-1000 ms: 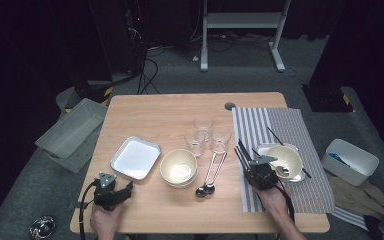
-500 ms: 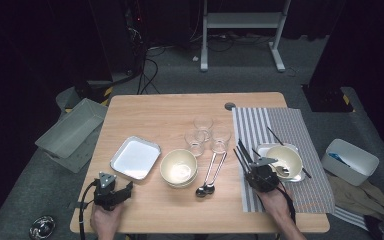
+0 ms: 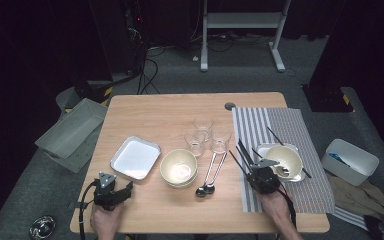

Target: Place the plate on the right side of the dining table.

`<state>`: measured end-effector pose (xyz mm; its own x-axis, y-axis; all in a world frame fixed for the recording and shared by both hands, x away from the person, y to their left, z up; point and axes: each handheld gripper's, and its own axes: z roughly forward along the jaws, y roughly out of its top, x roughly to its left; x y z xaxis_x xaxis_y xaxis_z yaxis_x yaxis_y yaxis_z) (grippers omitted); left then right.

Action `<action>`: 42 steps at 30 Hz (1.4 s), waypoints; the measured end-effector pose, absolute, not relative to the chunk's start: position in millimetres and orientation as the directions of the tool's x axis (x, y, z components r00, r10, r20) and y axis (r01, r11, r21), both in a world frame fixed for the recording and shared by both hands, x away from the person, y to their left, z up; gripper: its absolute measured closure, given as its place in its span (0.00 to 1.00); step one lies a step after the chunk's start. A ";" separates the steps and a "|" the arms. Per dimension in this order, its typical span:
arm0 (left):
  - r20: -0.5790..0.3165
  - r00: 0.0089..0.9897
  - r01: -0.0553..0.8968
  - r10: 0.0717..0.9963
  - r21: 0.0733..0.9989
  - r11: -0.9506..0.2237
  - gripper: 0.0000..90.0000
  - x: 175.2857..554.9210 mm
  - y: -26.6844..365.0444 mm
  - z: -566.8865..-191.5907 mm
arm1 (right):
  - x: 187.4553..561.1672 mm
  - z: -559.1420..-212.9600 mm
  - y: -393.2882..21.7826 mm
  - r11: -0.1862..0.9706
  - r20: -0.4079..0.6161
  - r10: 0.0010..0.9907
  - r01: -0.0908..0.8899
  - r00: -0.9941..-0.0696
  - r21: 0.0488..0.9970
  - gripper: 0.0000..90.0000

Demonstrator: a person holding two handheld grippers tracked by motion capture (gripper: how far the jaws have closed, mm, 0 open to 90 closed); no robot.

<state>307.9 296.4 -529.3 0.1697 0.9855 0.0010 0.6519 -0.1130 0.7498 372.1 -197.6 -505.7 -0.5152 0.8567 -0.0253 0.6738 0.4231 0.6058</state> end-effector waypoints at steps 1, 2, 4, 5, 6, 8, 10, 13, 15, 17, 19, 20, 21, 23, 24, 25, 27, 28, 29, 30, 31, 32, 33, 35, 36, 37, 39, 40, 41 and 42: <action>-0.001 0.169 0.653 0.986 0.749 -0.111 0.32 307.9 296.2 -529.3 | 371.9 -505.7 -197.3 0.422 -0.026 0.858 0.674 -0.513 0.606 0.95; -0.001 0.169 0.653 0.986 0.749 -0.111 0.32 307.9 296.1 -529.3 | 371.6 -505.7 -196.9 0.420 -0.028 0.860 0.675 -0.510 0.606 0.95; -0.001 0.171 0.653 0.985 0.749 -0.112 0.32 307.9 296.1 -529.3 | 371.2 -505.7 -196.4 0.418 -0.029 0.862 0.677 -0.506 0.606 0.95; -0.001 0.171 0.653 0.985 0.749 -0.113 0.32 307.9 296.1 -529.3 | 371.5 -505.8 -196.7 0.419 -0.031 0.861 0.675 -0.508 0.607 0.95; -0.002 0.172 0.652 0.985 0.750 -0.112 0.32 307.9 296.1 -529.3 | 371.5 -505.9 -196.8 0.415 -0.028 0.863 0.675 -0.505 0.609 0.96; -0.002 0.172 0.652 0.985 0.750 -0.112 0.32 307.9 296.0 -529.3 | 371.2 -506.0 -197.0 0.411 -0.026 0.865 0.677 -0.502 0.611 0.96; -0.002 0.173 0.652 0.985 0.750 -0.113 0.32 307.9 296.1 -529.3 | 370.5 -506.2 -197.2 0.406 -0.023 0.866 0.676 -0.500 0.615 0.96; 0.001 0.176 0.653 0.984 0.748 -0.118 0.32 308.0 295.9 -529.3 | 368.1 -504.3 -197.2 0.401 -0.017 0.865 0.670 -0.502 0.625 0.96; 0.001 0.176 0.653 0.984 0.749 -0.118 0.32 307.9 295.9 -529.3 | 366.9 -502.5 -197.0 0.400 -0.013 0.863 0.667 -0.505 0.628 0.96; 0.001 0.176 0.652 0.984 0.749 -0.118 0.32 308.0 295.9 -529.3 | 365.9 -500.1 -197.0 0.410 -0.019 0.856 0.655 -0.517 0.634 0.96; 0.001 0.176 0.652 0.984 0.749 -0.117 0.32 308.0 295.9 -529.3 | 364.3 -497.4 -196.6 0.413 -0.022 0.853 0.648 -0.522 0.640 0.96; 0.001 0.176 0.653 0.984 0.749 -0.117 0.32 307.9 295.9 -529.3 | 363.5 -495.6 -196.8 0.415 -0.023 0.849 0.640 -0.527 0.646 0.96; 0.001 0.176 0.653 0.984 0.749 -0.118 0.32 308.0 295.9 -529.3 | 362.9 -494.4 -196.8 0.413 -0.021 0.849 0.639 -0.528 0.648 0.96; 0.001 0.176 0.652 0.984 0.749 -0.117 0.32 308.0 295.9 -529.3 | 361.8 -491.5 -197.6 0.412 -0.016 0.846 0.634 -0.533 0.655 0.96; 0.001 0.176 0.653 0.984 0.749 -0.118 0.32 308.0 295.9 -529.3 | 361.4 -490.1 -198.1 0.412 -0.013 0.843 0.631 -0.537 0.658 0.96; 0.001 0.176 0.652 0.984 0.749 -0.118 0.32 308.0 295.9 -529.3 | 360.7 -488.7 -198.5 0.413 -0.012 0.841 0.628 -0.541 0.660 0.96; 0.001 0.176 0.653 0.984 0.749 -0.118 0.32 308.0 295.9 -529.3 | 359.2 -485.8 -199.0 0.415 -0.013 0.838 0.623 -0.545 0.663 0.96; 0.001 0.176 0.653 0.984 0.749 -0.118 0.32 308.0 295.9 -529.3 | 358.7 -484.5 -199.2 0.417 -0.015 0.837 0.619 -0.547 0.665 0.96; 0.001 0.176 0.652 0.984 0.749 -0.117 0.32 308.0 295.9 -529.3 | 358.1 -483.2 -199.4 0.416 -0.015 0.837 0.618 -0.547 0.667 0.96; 0.001 0.176 0.653 0.984 0.749 -0.117 0.32 308.0 295.9 -529.3 | 357.4 -481.5 -200.0 0.417 -0.017 0.836 0.615 -0.549 0.669 0.96; 0.001 0.176 0.653 0.984 0.749 -0.117 0.32 308.0 295.9 -529.3 | 357.1 -480.5 -200.5 0.418 -0.018 0.834 0.612 -0.551 0.672 0.96; 0.001 0.176 0.652 0.984 0.749 -0.117 0.32 308.0 295.9 -529.3 | 356.4 -479.1 -201.0 0.416 -0.016 0.834 0.610 -0.552 0.675 0.96; 0.001 0.176 0.653 0.984 0.749 -0.117 0.32 308.0 295.9 -529.3 | 355.4 -477.4 -201.6 0.414 -0.012 0.833 0.608 -0.554 0.678 0.96; 0.001 0.176 0.653 0.984 0.749 -0.117 0.32 308.0 295.9 -529.3 | 352.9 -473.4 -202.5 0.420 -0.020 0.828 0.597 -0.560 0.683 0.96; -0.001 0.174 0.652 0.985 0.750 -0.115 0.32 308.1 295.8 -529.4 | 351.3 -471.1 -202.8 0.421 -0.021 0.827 0.595 -0.562 0.685 0.96; 0.001 0.175 0.653 0.985 0.749 -0.117 0.32 308.0 296.0 -529.3 | 349.9 -468.7 -203.3 0.424 -0.024 0.825 0.590 -0.565 0.687 0.96; 0.001 0.175 0.653 0.985 0.749 -0.117 0.32 308.0 296.0 -529.3 | 347.5 -464.2 -204.6 0.429 -0.031 0.822 0.583 -0.568 0.690 0.96; 0.001 0.175 0.653 0.985 0.749 -0.117 0.32 308.0 296.0 -529.3 | 346.5 -461.8 -206.0 0.431 -0.035 0.821 0.579 -0.570 0.692 0.96; 0.001 0.175 0.653 0.985 0.749 -0.117 0.32 308.0 296.0 -529.3 | 345.9 -460.5 -207.0 0.432 -0.037 0.821 0.578 -0.570 0.692 0.96; 0.001 0.175 0.653 0.985 0.749 -0.116 0.32 308.0 296.0 -529.3 | 345.1 -459.0 -208.5 0.432 -0.035 0.820 0.578 -0.571 0.692 0.96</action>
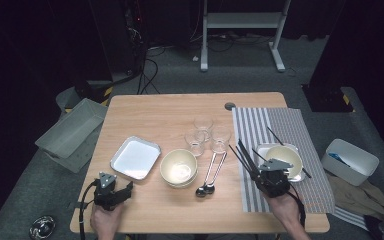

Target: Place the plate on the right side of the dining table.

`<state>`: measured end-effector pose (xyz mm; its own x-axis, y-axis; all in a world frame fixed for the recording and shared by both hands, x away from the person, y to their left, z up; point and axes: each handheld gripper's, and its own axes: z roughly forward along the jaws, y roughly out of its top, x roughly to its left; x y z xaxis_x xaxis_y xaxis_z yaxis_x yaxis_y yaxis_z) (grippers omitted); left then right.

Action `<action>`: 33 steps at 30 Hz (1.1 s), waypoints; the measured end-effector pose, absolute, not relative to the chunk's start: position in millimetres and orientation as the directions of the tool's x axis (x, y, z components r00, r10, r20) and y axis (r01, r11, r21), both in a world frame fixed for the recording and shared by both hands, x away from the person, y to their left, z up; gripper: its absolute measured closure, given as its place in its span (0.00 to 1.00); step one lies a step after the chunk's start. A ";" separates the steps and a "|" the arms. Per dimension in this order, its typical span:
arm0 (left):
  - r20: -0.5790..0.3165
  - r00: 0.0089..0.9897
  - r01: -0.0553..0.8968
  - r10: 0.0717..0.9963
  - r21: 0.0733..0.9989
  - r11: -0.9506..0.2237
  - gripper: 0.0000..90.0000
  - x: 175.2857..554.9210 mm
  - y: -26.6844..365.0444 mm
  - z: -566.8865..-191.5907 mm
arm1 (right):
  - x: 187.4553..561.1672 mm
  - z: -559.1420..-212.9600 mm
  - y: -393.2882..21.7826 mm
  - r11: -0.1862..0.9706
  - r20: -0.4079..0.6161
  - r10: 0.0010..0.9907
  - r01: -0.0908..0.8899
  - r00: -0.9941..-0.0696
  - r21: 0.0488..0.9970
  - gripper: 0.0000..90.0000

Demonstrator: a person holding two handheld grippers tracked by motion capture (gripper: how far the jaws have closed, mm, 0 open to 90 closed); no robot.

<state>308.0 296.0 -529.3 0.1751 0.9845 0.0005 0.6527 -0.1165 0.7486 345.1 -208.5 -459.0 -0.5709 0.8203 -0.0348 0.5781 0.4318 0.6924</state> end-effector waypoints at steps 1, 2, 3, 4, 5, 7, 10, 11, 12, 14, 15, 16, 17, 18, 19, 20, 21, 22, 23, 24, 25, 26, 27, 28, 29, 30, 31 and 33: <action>0.001 0.175 0.653 0.985 0.749 -0.116 0.32 308.0 296.0 -529.3 | 344.4 -457.8 -210.1 0.431 -0.033 0.820 0.578 -0.571 0.693 0.96; 0.001 0.175 0.653 0.985 0.749 -0.117 0.32 308.0 296.0 -529.3 | 343.6 -456.7 -211.7 0.430 -0.033 0.820 0.578 -0.571 0.693 0.96; 0.001 0.175 0.653 0.985 0.749 -0.117 0.32 308.0 296.0 -529.3 | 342.8 -455.5 -213.7 0.430 -0.031 0.820 0.580 -0.571 0.692 0.96; 0.001 0.175 0.653 0.985 0.748 -0.117 0.32 308.0 296.0 -529.3 | 342.3 -454.7 -214.8 0.429 -0.031 0.821 0.581 -0.570 0.692 0.96; 0.001 0.175 0.653 0.985 0.748 -0.117 0.32 308.0 296.0 -529.3 | 341.8 -453.5 -216.3 0.433 -0.035 0.820 0.579 -0.571 0.691 0.96; 0.001 0.175 0.653 0.985 0.749 -0.117 0.32 308.0 296.0 -529.3 | 341.1 -451.0 -219.2 0.432 -0.034 0.819 0.578 -0.572 0.693 0.96; 0.001 0.175 0.653 0.985 0.749 -0.117 0.32 308.1 296.0 -529.3 | 339.8 -447.6 -222.0 0.429 -0.027 0.818 0.579 -0.574 0.693 0.96; 0.001 0.175 0.653 0.985 0.748 -0.117 0.32 308.0 296.0 -529.3 | 339.3 -446.3 -222.6 0.433 -0.029 0.816 0.578 -0.577 0.692 0.96; 0.001 0.175 0.653 0.985 0.749 -0.116 0.32 308.0 296.0 -529.3 | 339.0 -444.9 -223.3 0.435 -0.030 0.815 0.575 -0.579 0.693 0.96; 0.001 0.175 0.653 0.985 0.749 -0.117 0.32 308.0 296.0 -529.3 | 338.8 -440.8 -225.0 0.431 -0.026 0.815 0.574 -0.579 0.696 0.96; 0.001 0.175 0.653 0.985 0.749 -0.116 0.32 308.0 296.0 -529.3 | 339.1 -439.4 -225.9 0.429 -0.025 0.815 0.573 -0.579 0.698 0.96; 0.001 0.175 0.653 0.985 0.749 -0.117 0.32 308.0 296.0 -529.3 | 339.5 -437.5 -227.1 0.424 -0.021 0.816 0.572 -0.578 0.702 0.96; 0.001 0.175 0.653 0.985 0.749 -0.117 0.32 308.0 296.0 -529.3 | 339.9 -435.4 -228.0 0.420 -0.016 0.816 0.573 -0.578 0.704 0.96; 0.001 0.175 0.653 0.985 0.748 -0.117 0.32 308.0 296.0 -529.3 | 340.5 -433.4 -229.0 0.422 -0.019 0.814 0.569 -0.580 0.706 0.96; 0.001 0.175 0.653 0.985 0.749 -0.117 0.32 308.0 296.0 -529.3 | 340.8 -431.4 -229.6 0.422 -0.018 0.814 0.569 -0.581 0.706 0.96; 0.001 0.175 0.653 0.985 0.749 -0.116 0.32 308.0 296.0 -529.3 | 341.2 -429.5 -230.2 0.420 -0.016 0.813 0.568 -0.582 0.708 0.96; 0.001 0.175 0.653 0.985 0.749 -0.116 0.32 308.0 296.0 -529.3 | 341.6 -427.6 -230.6 0.420 -0.017 0.814 0.568 -0.581 0.708 0.96; 0.001 0.175 0.653 0.985 0.749 -0.116 0.32 308.0 296.0 -529.3 | 342.1 -425.8 -231.2 0.421 -0.019 0.814 0.566 -0.581 0.709 0.96; 0.001 0.175 0.653 0.985 0.749 -0.117 0.32 308.0 296.0 -529.3 | 342.7 -424.1 -231.9 0.420 -0.018 0.813 0.564 -0.582 0.710 0.96; 0.001 0.175 0.653 0.985 0.749 -0.116 0.32 308.0 296.0 -529.3 | 343.0 -422.5 -232.5 0.417 -0.014 0.813 0.565 -0.582 0.712 0.96; 0.001 0.175 0.653 0.985 0.749 -0.116 0.32 308.0 296.0 -529.3 | 343.6 -421.0 -233.1 0.417 -0.014 0.812 0.564 -0.583 0.713 0.96; 0.001 0.175 0.653 0.985 0.748 -0.117 0.32 308.0 296.0 -529.3 | 344.1 -419.2 -233.6 0.417 -0.014 0.813 0.564 -0.582 0.713 0.96; 0.001 0.175 0.653 0.985 0.749 -0.116 0.32 308.0 296.0 -529.3 | 344.2 -418.1 -233.8 0.415 -0.013 0.814 0.566 -0.580 0.713 0.96; 0.001 0.175 0.653 0.985 0.749 -0.116 0.32 308.0 296.0 -529.3 | 344.9 -416.4 -234.7 0.415 -0.014 0.813 0.563 -0.582 0.715 0.96; 0.001 0.175 0.653 0.985 0.749 -0.117 0.32 308.0 296.0 -529.3 | 345.2 -415.3 -235.1 0.412 -0.010 0.814 0.564 -0.581 0.715 0.96; 0.001 0.175 0.653 0.985 0.749 -0.117 0.32 308.0 296.0 -529.3 | 345.8 -413.9 -235.9 0.412 -0.010 0.814 0.564 -0.580 0.716 0.96; 0.001 0.175 0.653 0.985 0.749 -0.117 0.32 308.0 296.0 -529.3 | 346.3 -412.6 -236.6 0.410 -0.011 0.814 0.563 -0.580 0.717 0.96; 0.001 0.175 0.653 0.985 0.749 -0.117 0.32 308.0 296.0 -529.3 | 347.2 -409.9 -238.2 0.407 -0.009 0.815 0.562 -0.579 0.720 0.96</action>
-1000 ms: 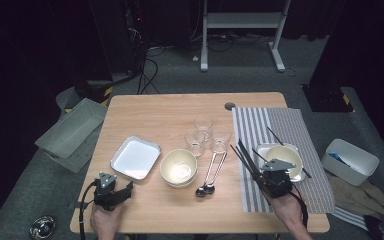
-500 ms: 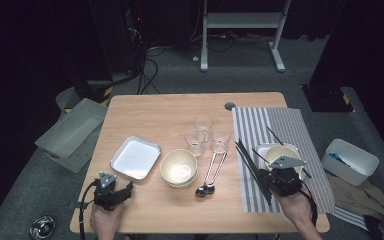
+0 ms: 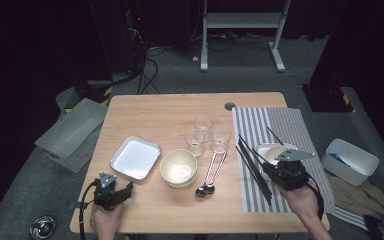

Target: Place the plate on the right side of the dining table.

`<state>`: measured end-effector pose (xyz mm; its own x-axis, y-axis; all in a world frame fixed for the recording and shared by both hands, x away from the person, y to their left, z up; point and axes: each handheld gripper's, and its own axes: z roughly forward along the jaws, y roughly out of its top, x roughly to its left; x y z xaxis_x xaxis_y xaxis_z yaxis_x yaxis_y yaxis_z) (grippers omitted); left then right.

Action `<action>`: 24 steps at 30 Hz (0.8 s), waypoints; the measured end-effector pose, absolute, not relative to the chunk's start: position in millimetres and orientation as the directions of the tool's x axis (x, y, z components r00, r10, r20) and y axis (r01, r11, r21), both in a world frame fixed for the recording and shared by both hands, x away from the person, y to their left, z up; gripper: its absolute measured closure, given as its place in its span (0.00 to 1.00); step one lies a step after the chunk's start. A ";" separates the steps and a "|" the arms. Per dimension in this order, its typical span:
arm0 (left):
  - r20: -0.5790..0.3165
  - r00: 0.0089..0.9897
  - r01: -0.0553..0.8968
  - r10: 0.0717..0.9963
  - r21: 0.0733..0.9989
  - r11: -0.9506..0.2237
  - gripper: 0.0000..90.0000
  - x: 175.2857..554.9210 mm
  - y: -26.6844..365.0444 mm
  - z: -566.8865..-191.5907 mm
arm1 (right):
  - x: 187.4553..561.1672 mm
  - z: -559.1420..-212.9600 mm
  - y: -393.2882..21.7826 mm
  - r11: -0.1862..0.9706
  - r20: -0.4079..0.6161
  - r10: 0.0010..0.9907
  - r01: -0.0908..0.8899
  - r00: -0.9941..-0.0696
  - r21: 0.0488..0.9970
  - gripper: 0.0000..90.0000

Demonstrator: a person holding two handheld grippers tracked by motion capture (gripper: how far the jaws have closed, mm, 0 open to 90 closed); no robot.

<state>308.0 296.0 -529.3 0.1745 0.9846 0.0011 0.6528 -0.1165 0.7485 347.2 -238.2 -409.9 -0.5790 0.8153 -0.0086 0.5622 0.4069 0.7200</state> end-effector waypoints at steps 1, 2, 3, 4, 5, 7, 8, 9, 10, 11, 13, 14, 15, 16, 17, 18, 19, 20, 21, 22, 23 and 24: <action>0.001 0.174 0.653 0.985 0.749 -0.116 0.32 308.0 296.0 -529.3 | 347.4 -408.6 -239.0 0.405 -0.008 0.816 0.563 -0.577 0.721 0.96; 0.001 0.175 0.653 0.985 0.749 -0.117 0.32 308.0 296.0 -529.3 | 347.8 -407.3 -240.1 0.402 -0.004 0.816 0.562 -0.578 0.723 0.96; 0.001 0.175 0.653 0.985 0.749 -0.117 0.32 308.0 296.0 -529.3 | 348.2 -406.0 -241.2 0.399 -0.002 0.817 0.562 -0.577 0.725 0.96; 0.001 0.174 0.653 0.985 0.749 -0.116 0.32 308.0 295.9 -529.3 | 348.5 -404.7 -242.4 0.398 -0.003 0.817 0.560 -0.577 0.727 0.96; 0.001 0.175 0.653 0.985 0.749 -0.117 0.32 308.0 296.0 -529.3 | 348.8 -403.0 -243.9 0.395 -0.003 0.819 0.560 -0.574 0.728 0.96; 0.001 0.174 0.652 0.985 0.749 -0.117 0.32 308.0 295.9 -529.3 | 349.2 -400.3 -246.5 0.392 -0.005 0.821 0.559 -0.570 0.731 0.96; 0.001 0.174 0.653 0.985 0.749 -0.117 0.32 308.0 295.9 -529.3 | 349.4 -399.0 -247.9 0.391 -0.007 0.824 0.559 -0.567 0.731 0.96; 0.001 0.175 0.653 0.985 0.749 -0.117 0.32 308.0 295.9 -529.3 | 349.8 -398.1 -249.1 0.390 -0.009 0.826 0.559 -0.564 0.732 0.96; 0.001 0.174 0.653 0.985 0.749 -0.116 0.32 308.0 295.9 -529.3 | 350.4 -396.9 -250.8 0.388 -0.009 0.828 0.560 -0.561 0.732 0.96; 0.001 0.174 0.653 0.985 0.749 -0.117 0.32 308.0 295.9 -529.3 | 351.2 -395.8 -252.6 0.385 -0.012 0.831 0.561 -0.556 0.733 0.96; 0.002 0.175 0.653 0.985 0.749 -0.117 0.32 308.0 295.9 -529.3 | 353.5 -394.2 -256.9 0.379 -0.015 0.838 0.563 -0.545 0.734 0.96; 0.001 0.174 0.653 0.985 0.749 -0.117 0.32 308.0 295.9 -529.3 | 355.0 -393.7 -259.2 0.377 -0.019 0.842 0.563 -0.539 0.735 0.96; 0.002 0.174 0.653 0.985 0.749 -0.117 0.32 308.0 295.9 -529.3 | 356.3 -393.3 -261.4 0.372 -0.018 0.847 0.567 -0.531 0.735 0.96; 0.002 0.175 0.653 0.985 0.749 -0.117 0.32 308.0 295.9 -529.3 | 358.4 -393.1 -264.4 0.370 -0.024 0.852 0.570 -0.523 0.733 0.96; 0.002 0.174 0.653 0.985 0.749 -0.117 0.32 308.0 295.9 -529.3 | 359.8 -393.1 -266.3 0.369 -0.027 0.855 0.571 -0.518 0.733 0.96; 0.002 0.174 0.653 0.985 0.749 -0.117 0.32 308.0 295.9 -529.3 | 361.4 -393.2 -268.5 0.367 -0.032 0.859 0.570 -0.512 0.735 0.96; 0.002 0.174 0.653 0.985 0.749 -0.117 0.32 308.0 295.9 -529.3 | 363.5 -393.3 -271.2 0.367 -0.041 0.862 0.569 -0.505 0.736 0.96; 0.002 0.174 0.653 0.985 0.748 -0.117 0.32 308.1 295.9 -529.3 | 364.7 -393.2 -272.8 0.365 -0.043 0.866 0.571 -0.499 0.736 0.96; 0.002 0.174 0.653 0.985 0.749 -0.116 0.32 308.1 296.0 -529.3 | 366.8 -393.1 -275.4 0.362 -0.044 0.869 0.571 -0.493 0.737 0.96; 0.003 0.174 0.653 0.985 0.748 -0.117 0.32 308.1 296.0 -529.3 | 368.3 -392.9 -277.1 0.362 -0.049 0.871 0.572 -0.488 0.736 0.96; 0.003 0.173 0.653 0.985 0.749 -0.117 0.33 308.1 296.0 -529.3 | 369.5 -392.6 -278.3 0.363 -0.053 0.873 0.572 -0.486 0.736 0.96; 0.002 0.174 0.653 0.985 0.748 -0.116 0.33 308.1 296.1 -529.2 | 371.3 -392.2 -280.2 0.364 -0.059 0.874 0.571 -0.482 0.735 0.96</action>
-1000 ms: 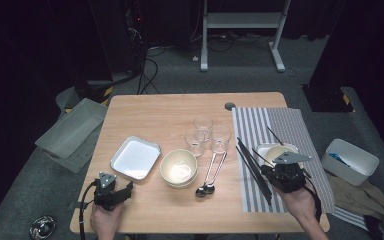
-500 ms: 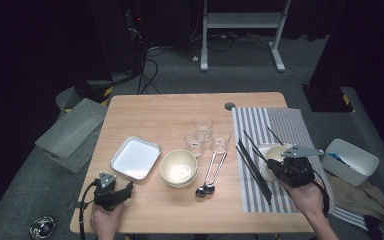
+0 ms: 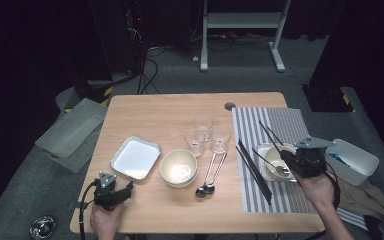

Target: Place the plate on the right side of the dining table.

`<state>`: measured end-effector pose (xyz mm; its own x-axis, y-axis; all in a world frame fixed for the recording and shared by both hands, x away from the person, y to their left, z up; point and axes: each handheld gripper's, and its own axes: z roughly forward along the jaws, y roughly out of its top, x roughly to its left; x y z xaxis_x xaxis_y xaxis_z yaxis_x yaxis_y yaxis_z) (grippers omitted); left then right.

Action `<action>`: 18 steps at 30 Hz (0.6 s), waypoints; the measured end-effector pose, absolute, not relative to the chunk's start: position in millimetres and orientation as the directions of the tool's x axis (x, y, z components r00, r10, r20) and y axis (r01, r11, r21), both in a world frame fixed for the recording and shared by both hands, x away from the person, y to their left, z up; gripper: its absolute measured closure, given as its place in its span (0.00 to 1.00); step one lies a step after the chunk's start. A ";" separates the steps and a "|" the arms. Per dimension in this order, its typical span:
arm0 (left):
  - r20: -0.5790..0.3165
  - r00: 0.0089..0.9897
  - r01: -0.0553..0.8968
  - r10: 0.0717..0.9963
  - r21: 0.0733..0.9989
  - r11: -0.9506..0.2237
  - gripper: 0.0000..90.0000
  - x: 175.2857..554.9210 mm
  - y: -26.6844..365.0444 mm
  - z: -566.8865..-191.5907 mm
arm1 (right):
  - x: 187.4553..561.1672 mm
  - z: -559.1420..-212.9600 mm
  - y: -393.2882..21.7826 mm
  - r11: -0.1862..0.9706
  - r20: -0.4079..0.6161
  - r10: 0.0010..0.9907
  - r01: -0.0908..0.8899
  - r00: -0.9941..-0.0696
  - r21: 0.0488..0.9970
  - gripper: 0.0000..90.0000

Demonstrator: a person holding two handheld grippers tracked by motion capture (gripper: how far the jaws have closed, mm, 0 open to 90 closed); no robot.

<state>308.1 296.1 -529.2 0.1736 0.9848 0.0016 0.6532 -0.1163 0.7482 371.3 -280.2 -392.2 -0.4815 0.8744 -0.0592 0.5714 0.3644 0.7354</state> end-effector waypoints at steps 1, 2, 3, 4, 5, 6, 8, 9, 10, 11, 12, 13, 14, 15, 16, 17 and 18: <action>0.002 0.173 0.653 0.985 0.748 -0.116 0.33 308.1 296.2 -529.2 | 372.3 -391.9 -281.0 0.365 -0.062 0.876 0.574 -0.478 0.733 0.96; 0.002 0.173 0.653 0.985 0.748 -0.116 0.33 308.1 296.2 -529.2 | 374.1 -391.8 -282.3 0.366 -0.066 0.878 0.574 -0.475 0.732 0.96; 0.002 0.172 0.653 0.985 0.748 -0.116 0.33 308.1 296.2 -529.2 | 376.2 -391.8 -283.7 0.366 -0.068 0.879 0.576 -0.472 0.731 0.96; 0.002 0.172 0.653 0.985 0.748 -0.115 0.33 308.1 296.2 -529.3 | 378.2 -391.9 -285.2 0.366 -0.070 0.881 0.579 -0.468 0.729 0.96; 0.002 0.171 0.653 0.985 0.749 -0.115 0.33 308.1 296.2 -529.3 | 380.0 -391.8 -286.9 0.366 -0.074 0.883 0.581 -0.464 0.727 0.96; 0.002 0.171 0.653 0.985 0.748 -0.115 0.33 308.1 296.2 -529.2 | 382.0 -391.9 -288.9 0.364 -0.074 0.885 0.585 -0.460 0.725 0.96; 0.002 0.171 0.653 0.985 0.749 -0.115 0.33 308.1 296.2 -529.3 | 386.4 -392.5 -293.9 0.359 -0.073 0.889 0.591 -0.452 0.722 0.96; 0.001 0.170 0.654 0.985 0.748 -0.113 0.33 308.1 296.1 -529.2 | 387.9 -392.8 -295.8 0.358 -0.072 0.891 0.594 -0.449 0.721 0.96; 0.002 0.170 0.653 0.985 0.749 -0.114 0.33 308.2 296.2 -529.3 | 390.1 -393.4 -298.9 0.353 -0.070 0.894 0.599 -0.443 0.719 0.96; 0.001 0.170 0.654 0.986 0.748 -0.114 0.33 308.1 296.1 -529.3 | 391.4 -393.8 -300.8 0.351 -0.068 0.895 0.601 -0.441 0.718 0.96; 0.002 0.170 0.653 0.985 0.749 -0.115 0.33 308.2 296.1 -529.3 | 393.2 -394.6 -304.0 0.347 -0.066 0.897 0.605 -0.436 0.716 0.96; 0.002 0.170 0.653 0.985 0.749 -0.115 0.33 308.2 296.1 -529.3 | 394.6 -395.2 -306.3 0.343 -0.065 0.900 0.610 -0.430 0.715 0.96; 0.003 0.170 0.653 0.985 0.749 -0.115 0.33 308.2 296.1 -529.3 | 396.1 -395.9 -308.9 0.343 -0.067 0.901 0.611 -0.428 0.714 0.96; 0.002 0.169 0.654 0.986 0.748 -0.114 0.33 308.1 296.1 -529.3 | 397.3 -396.5 -311.2 0.339 -0.064 0.904 0.616 -0.423 0.711 0.96; 0.002 0.170 0.653 0.985 0.749 -0.115 0.33 308.2 296.1 -529.3 | 398.7 -397.3 -313.5 0.337 -0.065 0.906 0.618 -0.419 0.710 0.96; 0.002 0.170 0.653 0.985 0.749 -0.114 0.33 308.2 296.1 -529.3 | 399.7 -398.0 -315.4 0.335 -0.063 0.907 0.621 -0.417 0.709 0.96; 0.002 0.170 0.653 0.985 0.749 -0.114 0.33 308.1 296.1 -529.3 | 401.4 -399.4 -318.6 0.330 -0.061 0.909 0.626 -0.412 0.707 0.96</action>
<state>308.1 296.1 -529.3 0.1697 0.9855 0.0025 0.6529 -0.1143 0.7487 401.4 -318.6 -399.4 -0.4116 0.9093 -0.0608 0.6257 0.3304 0.7066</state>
